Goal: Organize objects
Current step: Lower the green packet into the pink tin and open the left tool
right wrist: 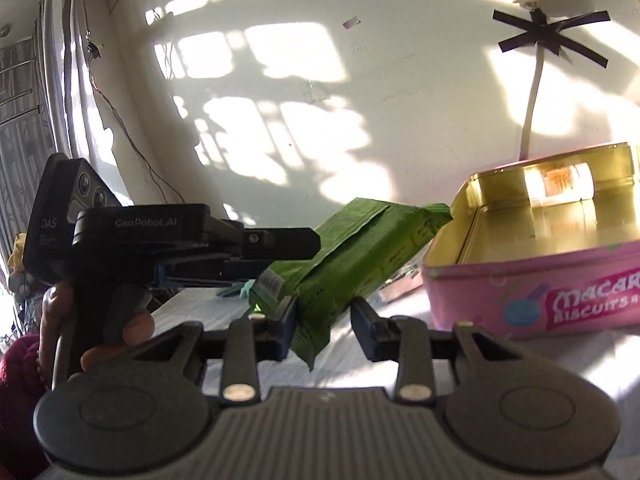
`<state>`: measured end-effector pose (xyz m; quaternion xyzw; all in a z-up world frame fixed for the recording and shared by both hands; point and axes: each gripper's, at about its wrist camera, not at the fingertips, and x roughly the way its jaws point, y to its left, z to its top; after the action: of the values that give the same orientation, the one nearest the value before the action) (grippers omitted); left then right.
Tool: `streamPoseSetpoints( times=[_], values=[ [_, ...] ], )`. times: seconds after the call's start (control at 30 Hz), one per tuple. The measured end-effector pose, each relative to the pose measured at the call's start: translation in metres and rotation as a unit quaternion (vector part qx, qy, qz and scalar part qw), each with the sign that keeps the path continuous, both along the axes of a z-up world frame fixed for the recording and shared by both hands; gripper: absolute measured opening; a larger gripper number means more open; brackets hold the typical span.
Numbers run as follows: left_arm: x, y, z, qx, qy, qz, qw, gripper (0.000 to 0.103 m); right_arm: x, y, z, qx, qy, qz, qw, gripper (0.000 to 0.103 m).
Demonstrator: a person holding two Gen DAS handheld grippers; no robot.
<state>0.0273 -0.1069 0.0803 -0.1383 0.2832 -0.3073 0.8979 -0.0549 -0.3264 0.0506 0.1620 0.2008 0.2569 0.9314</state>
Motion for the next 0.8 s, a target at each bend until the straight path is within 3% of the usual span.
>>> streamPoseSetpoints(
  times=[0.17, 0.47, 0.53, 0.67, 0.8],
  values=[
    [0.032, -0.051, 0.005, 0.026, -0.020, -0.019, 0.9993, 0.049, 0.027, -0.041, 0.003, 0.016, -0.011, -0.048, 0.999, 0.031],
    [0.085, -0.101, -0.017, 0.044, 0.007, -0.012, 0.9989, 0.049, 0.064, -0.085, -0.012, 0.022, 0.006, -0.103, 0.994, 0.031],
    [0.090, -0.105, -0.021, 0.047, 0.009, -0.006, 0.9988, 0.050, 0.067, -0.088, -0.019, 0.029, 0.009, -0.113, 0.993, 0.030],
    [0.088, -0.107, -0.028, 0.065, 0.016, 0.008, 0.9977, 0.052, 0.059, -0.085, -0.020, 0.003, -0.017, -0.146, 0.989, 0.044],
    [0.071, -0.104, -0.028, 0.095, 0.004, 0.024, 0.9952, 0.052, 0.054, -0.088, -0.021, 0.013, -0.019, -0.156, 0.987, 0.045]
  ],
)
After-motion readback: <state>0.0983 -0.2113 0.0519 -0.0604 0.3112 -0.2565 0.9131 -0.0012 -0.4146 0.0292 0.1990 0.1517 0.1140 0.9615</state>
